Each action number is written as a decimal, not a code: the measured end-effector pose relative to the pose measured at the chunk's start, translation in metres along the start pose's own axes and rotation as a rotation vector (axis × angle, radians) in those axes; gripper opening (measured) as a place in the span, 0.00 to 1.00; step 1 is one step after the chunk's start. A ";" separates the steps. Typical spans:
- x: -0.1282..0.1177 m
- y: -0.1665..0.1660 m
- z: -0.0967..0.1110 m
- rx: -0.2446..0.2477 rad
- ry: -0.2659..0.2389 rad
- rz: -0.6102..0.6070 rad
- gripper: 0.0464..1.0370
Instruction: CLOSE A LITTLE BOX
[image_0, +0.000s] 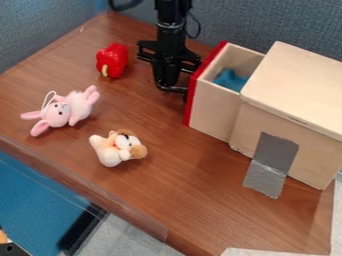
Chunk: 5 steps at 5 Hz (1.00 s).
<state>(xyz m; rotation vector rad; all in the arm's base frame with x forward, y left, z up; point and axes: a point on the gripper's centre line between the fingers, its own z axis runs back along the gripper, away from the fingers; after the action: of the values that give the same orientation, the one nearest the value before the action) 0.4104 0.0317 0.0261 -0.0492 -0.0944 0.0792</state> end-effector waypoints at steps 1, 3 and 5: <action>0.000 -0.033 -0.001 -0.010 -0.004 -0.076 0.10; 0.002 -0.050 0.006 0.031 0.006 -0.159 0.10; 0.002 -0.052 0.010 0.021 0.019 -0.137 0.14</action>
<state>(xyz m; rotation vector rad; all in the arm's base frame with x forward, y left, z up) 0.4151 -0.0194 0.0385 -0.0224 -0.0781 -0.0567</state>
